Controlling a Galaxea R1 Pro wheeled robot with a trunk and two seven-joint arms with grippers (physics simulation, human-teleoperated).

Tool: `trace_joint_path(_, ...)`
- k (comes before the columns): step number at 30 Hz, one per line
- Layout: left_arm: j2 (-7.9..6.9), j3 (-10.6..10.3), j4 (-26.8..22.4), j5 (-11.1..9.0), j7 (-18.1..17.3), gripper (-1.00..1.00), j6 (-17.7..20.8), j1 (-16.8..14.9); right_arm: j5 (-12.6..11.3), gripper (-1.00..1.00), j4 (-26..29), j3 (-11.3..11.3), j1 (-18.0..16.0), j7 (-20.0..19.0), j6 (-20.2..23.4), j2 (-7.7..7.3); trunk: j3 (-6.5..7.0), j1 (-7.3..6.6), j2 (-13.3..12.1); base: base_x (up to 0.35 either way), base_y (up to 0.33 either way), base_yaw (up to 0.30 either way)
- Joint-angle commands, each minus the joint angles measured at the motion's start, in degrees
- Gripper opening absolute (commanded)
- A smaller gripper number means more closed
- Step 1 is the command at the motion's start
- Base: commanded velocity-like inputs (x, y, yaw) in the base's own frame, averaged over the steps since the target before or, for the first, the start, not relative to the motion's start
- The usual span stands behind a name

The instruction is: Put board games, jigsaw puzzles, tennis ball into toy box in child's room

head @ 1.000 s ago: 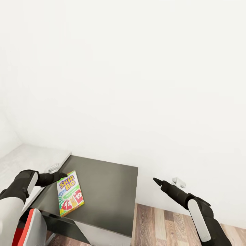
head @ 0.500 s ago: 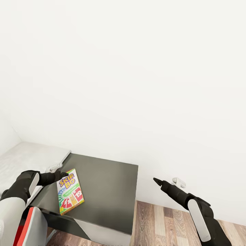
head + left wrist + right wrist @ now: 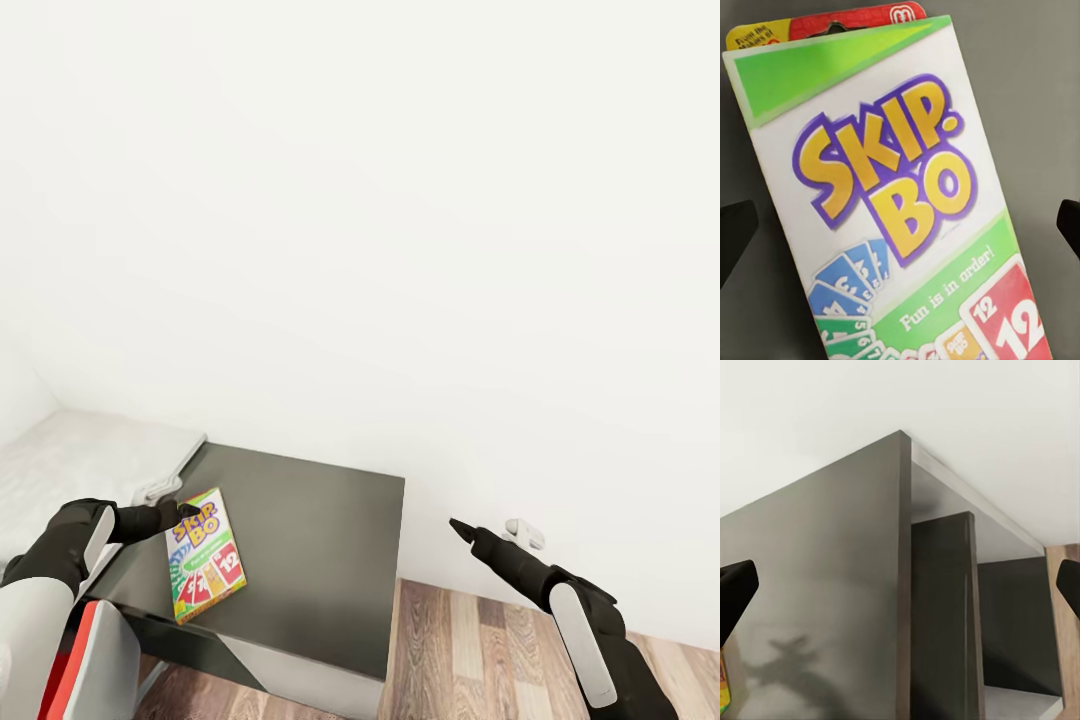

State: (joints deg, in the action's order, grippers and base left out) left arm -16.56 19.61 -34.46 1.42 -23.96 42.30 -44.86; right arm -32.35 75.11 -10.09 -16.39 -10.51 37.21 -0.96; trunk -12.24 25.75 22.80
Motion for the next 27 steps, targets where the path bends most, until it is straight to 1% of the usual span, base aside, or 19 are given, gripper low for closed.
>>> trace_joint_path(1,0.03,0.25,-0.05,0.16,-0.30,1.00,0.27,-0.06,0.02,1.00,0.04,-0.11,-0.05,-0.23,0.33,0.01,-0.21,0.03,0.12,0.000,0.000,0.000)
trace_joint_path(11,0.03,0.26,-0.07,0.16,0.15,1.00,-0.44,-0.06,0.03,1.00,0.04,-0.11,-0.05,-0.23,0.25,0.00,-1.14,0.03,0.12,0.000,0.000,0.000)
trace_joint_path(14,0.08,0.33,-0.03,0.14,1.64,1.00,-1.20,-0.06,0.03,1.00,0.04,-0.11,-0.05,-0.23,0.24,0.00,-1.28,0.03,0.12,0.000,0.000,0.000)
trace_joint_path(15,0.09,0.43,-0.03,0.12,2.79,1.00,-1.53,-0.06,0.03,1.00,0.04,-0.11,-0.05,-0.22,0.17,0.00,-1.30,0.03,0.12,0.000,0.000,0.000)
trace_joint_path(20,0.15,0.82,-0.01,-0.01,5.51,1.00,-1.97,-0.06,0.04,1.00,0.04,-0.11,-0.05,-0.26,-0.88,0.00,-1.36,0.03,0.12,0.000,0.000,0.000)
trace_joint_path(24,0.16,0.99,0.01,-0.08,6.80,1.00,-2.09,-0.06,0.01,1.00,0.04,-0.04,-0.05,-0.34,-1.82,0.00,-1.38,0.03,0.12,0.000,0.000,0.000)
trace_joint_path(27,0.18,1.02,-0.01,-0.09,7.03,1.00,-2.11,-0.06,0.01,1.00,0.04,-0.03,-0.05,-0.36,-1.98,0.00,-1.38,0.03,0.12,0.000,0.000,0.000)
